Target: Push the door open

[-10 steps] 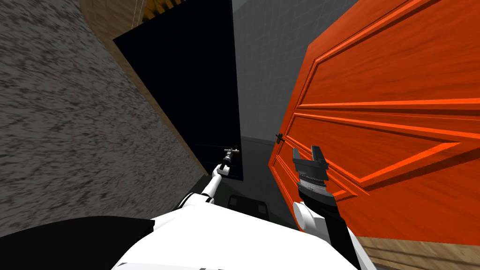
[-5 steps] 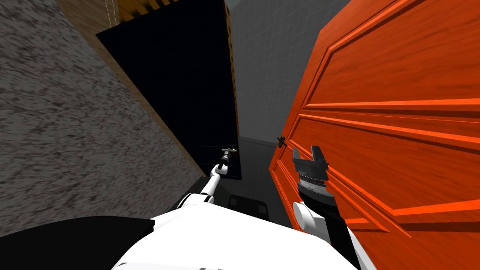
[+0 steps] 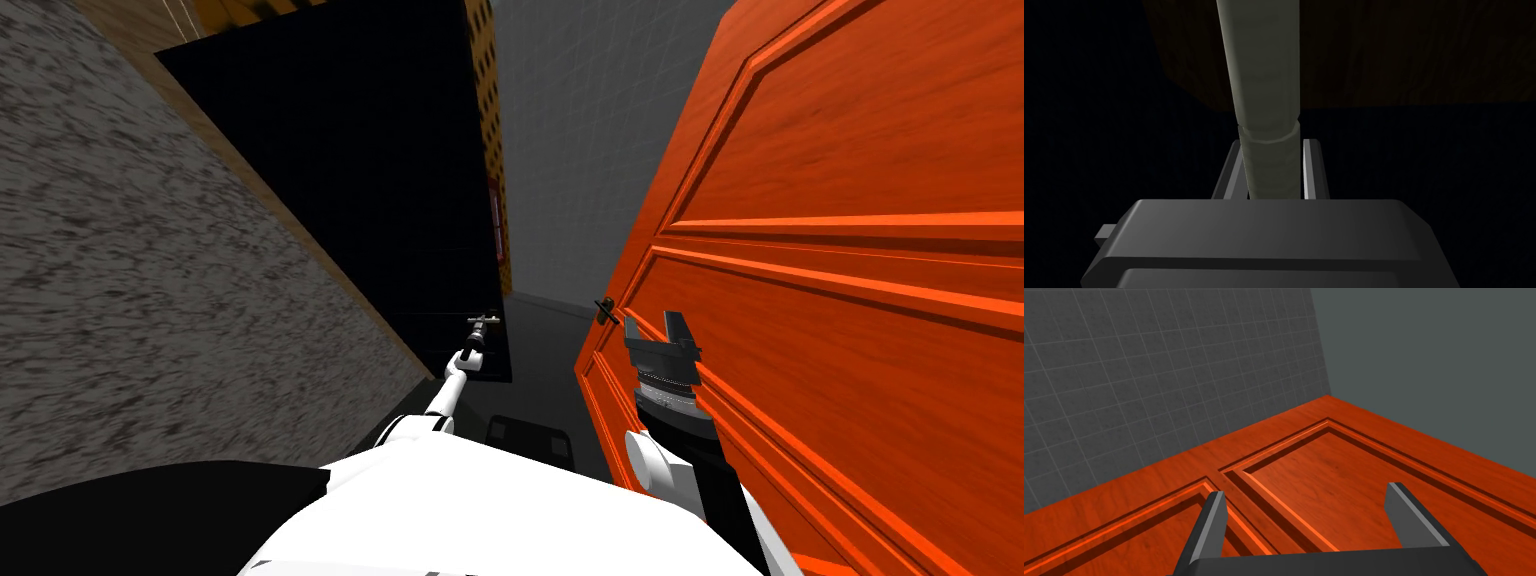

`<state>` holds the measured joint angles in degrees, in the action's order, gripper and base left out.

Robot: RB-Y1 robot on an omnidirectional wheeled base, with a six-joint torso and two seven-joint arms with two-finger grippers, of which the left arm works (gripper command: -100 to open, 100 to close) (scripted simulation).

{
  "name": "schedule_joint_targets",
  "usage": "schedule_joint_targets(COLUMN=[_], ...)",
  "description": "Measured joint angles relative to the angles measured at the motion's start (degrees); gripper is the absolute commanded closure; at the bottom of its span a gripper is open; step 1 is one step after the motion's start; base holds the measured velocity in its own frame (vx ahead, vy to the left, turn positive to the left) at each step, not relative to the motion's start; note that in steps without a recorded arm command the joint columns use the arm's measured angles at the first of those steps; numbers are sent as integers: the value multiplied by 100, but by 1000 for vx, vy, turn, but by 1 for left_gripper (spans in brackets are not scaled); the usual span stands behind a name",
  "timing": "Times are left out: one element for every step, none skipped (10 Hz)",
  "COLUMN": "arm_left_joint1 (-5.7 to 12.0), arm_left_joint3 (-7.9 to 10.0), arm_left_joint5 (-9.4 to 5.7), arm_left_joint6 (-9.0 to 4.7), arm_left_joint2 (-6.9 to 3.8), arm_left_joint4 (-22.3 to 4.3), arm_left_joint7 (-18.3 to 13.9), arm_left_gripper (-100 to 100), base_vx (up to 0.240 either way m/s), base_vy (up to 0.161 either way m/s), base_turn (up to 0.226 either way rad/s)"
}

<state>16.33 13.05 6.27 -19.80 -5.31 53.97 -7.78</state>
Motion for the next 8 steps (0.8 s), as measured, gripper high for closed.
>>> schedule_joint_targets(arm_left_joint1=[41, 28, 43, 50, 54, 62, 59, 45], arm_left_joint3=[79, 141, 213, 261, 303, 318, 341, 373], arm_left_joint5=[-21, -36, -49, -61, -71, -76, -78, -76], arm_left_joint6=[-50, -52, -83, -85, -75, -76, -70, -42], arm_left_joint2=[-18, -20, -20, -32, -36, -46, -36, -9], arm_left_joint4=[-101, -108, -168, -182, -184, -176, -176, -170], arm_left_joint7=[23, 43, 74, 91, 103, 104, 124, 162], arm_left_gripper=[100, 100, 100, 100, 100, 100, 100, 100], base_vx=[164, 169, 151, 152, 72, 109, 173, 199], base_vy=[-122, -117, -87, -61, -20, 3, 15, 17], base_turn=[83, 71, 55, 41, 28, 80, 62, 51])
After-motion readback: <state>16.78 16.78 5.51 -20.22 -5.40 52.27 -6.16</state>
